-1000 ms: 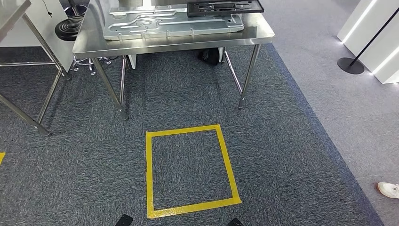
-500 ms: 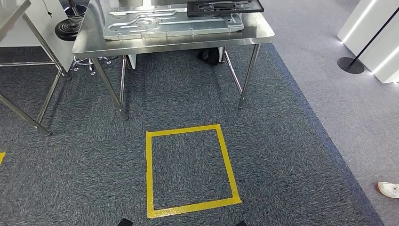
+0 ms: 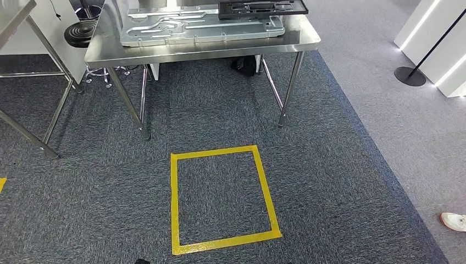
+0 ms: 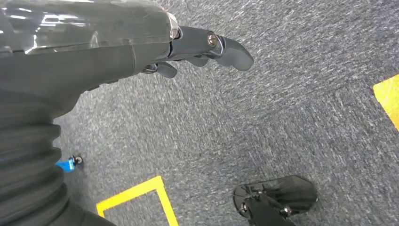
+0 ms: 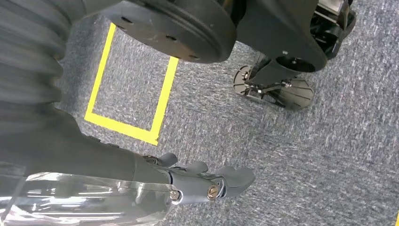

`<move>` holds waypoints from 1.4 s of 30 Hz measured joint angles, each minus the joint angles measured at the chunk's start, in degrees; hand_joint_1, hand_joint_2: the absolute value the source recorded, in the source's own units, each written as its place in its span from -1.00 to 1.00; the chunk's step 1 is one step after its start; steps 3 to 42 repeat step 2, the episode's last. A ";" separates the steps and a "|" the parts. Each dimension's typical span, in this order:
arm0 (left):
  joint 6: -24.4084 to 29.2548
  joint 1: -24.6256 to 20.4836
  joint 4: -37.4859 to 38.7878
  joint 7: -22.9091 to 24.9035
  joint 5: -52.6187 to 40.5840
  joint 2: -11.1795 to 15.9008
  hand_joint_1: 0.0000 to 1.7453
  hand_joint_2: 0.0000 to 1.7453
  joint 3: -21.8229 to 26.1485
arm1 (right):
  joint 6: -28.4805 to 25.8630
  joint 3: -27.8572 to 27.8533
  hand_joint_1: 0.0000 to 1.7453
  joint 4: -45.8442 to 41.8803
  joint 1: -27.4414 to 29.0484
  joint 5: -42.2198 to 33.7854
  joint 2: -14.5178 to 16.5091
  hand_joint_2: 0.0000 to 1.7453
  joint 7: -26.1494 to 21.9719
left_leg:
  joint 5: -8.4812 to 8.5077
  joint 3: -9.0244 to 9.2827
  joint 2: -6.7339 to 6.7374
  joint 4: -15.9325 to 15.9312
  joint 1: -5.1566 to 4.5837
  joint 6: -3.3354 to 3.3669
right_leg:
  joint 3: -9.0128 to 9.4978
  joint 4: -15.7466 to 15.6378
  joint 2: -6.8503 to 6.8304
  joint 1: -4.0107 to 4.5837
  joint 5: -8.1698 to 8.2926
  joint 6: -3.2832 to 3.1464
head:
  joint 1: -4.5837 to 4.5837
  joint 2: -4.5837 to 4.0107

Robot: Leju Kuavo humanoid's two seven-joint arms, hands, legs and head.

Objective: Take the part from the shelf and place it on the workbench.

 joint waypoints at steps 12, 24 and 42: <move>-0.06 0.45 -0.31 0.11 2.19 0.26 -1.00 1.00 -1.37 | 0.01 0.88 -1.00 -0.28 0.35 -1.55 -0.18 0.33 0.23 | 0.00 0.00 0.00 0.00 0.00 0.00 | 0.00 0.00 0.00 0.00 0.00 0.00 | 0.00 0.00; -0.06 0.45 -0.31 0.11 2.19 0.26 -1.00 1.00 -1.37 | 0.01 0.88 -1.00 -0.28 0.35 -1.55 -0.18 0.33 0.23 | 0.00 0.00 0.00 0.00 0.00 0.00 | 0.00 0.00 0.00 0.00 0.00 0.00 | 0.00 0.00; -0.06 0.45 -0.31 0.11 2.19 0.26 -1.00 1.00 -1.37 | 0.01 0.88 -1.00 -0.28 0.35 -1.55 -0.18 0.33 0.23 | 0.00 0.00 0.00 0.00 0.00 0.00 | 0.00 0.00 0.00 0.00 0.00 0.00 | 0.00 0.00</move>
